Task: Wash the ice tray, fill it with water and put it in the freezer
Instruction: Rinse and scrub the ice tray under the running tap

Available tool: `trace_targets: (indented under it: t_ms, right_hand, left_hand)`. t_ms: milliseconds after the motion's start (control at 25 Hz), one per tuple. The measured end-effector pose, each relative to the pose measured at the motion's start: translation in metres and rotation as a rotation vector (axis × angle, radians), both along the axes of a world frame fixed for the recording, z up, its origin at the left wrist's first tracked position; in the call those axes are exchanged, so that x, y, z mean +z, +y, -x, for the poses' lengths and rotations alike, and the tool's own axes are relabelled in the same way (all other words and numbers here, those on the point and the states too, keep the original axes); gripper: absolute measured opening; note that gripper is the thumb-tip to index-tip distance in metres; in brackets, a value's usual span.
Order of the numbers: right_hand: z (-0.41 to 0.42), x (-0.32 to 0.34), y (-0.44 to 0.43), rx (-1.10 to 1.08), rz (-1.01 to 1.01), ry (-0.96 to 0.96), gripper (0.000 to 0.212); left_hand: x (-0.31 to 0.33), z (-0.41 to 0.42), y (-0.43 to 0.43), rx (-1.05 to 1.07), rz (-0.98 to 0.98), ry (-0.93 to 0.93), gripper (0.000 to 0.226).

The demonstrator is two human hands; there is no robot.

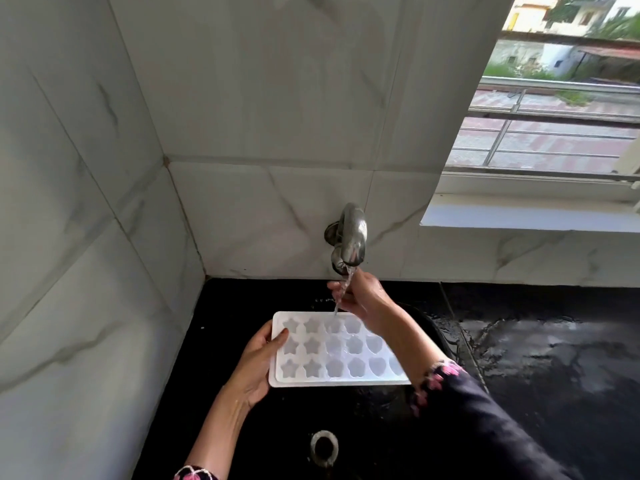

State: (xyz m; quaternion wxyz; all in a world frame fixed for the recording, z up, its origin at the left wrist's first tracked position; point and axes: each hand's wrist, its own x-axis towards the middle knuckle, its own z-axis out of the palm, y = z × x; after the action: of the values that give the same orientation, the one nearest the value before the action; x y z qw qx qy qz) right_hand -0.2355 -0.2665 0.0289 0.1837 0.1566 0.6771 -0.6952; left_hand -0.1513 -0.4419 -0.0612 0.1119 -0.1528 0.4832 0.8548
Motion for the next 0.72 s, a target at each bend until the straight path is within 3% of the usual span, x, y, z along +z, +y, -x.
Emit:
trace_targets:
  t_ms: [80,120,160,240,360,520,600,720]
  right_hand:
    - [-0.025,-0.011,0.041,0.363,-0.669,0.158,0.042]
    - [-0.04,-0.02,0.064,0.437,-0.939,0.227,0.046]
    - [-0.059,-0.024,0.084,0.454,-1.086,0.236,0.057]
    - [-0.087,-0.036,0.11,0.387,-1.028,0.105,0.062]
    - [-0.094,-0.049,0.114,0.203,-0.796,-0.055,0.044]
    - [-0.111,-0.057,0.079,0.259,-0.656,0.061,0.026]
    - [-0.13,-0.056,0.077,0.311,-0.599,0.119,0.035]
    - [-0.147,-0.048,0.102,0.282,-0.692,0.233,0.044]
  left_hand:
    - [0.0,-0.006,-0.012,0.01,-0.022,0.013,0.028]
    - [0.0,-0.01,-0.014,0.005,-0.03,0.02,0.032]
    - [0.001,-0.013,-0.012,-0.012,-0.036,0.029,0.034]
    - [0.007,-0.013,0.003,-0.064,-0.022,0.046,0.031]
    - [0.021,-0.003,0.026,-0.073,0.109,0.041,0.017]
    - [0.018,-0.016,-0.016,0.087,0.395,-0.083,0.02]
    - [0.012,-0.041,-0.035,0.077,0.441,-0.106,0.022]
    - [0.018,-0.072,-0.023,0.047,0.484,-0.053,0.016]
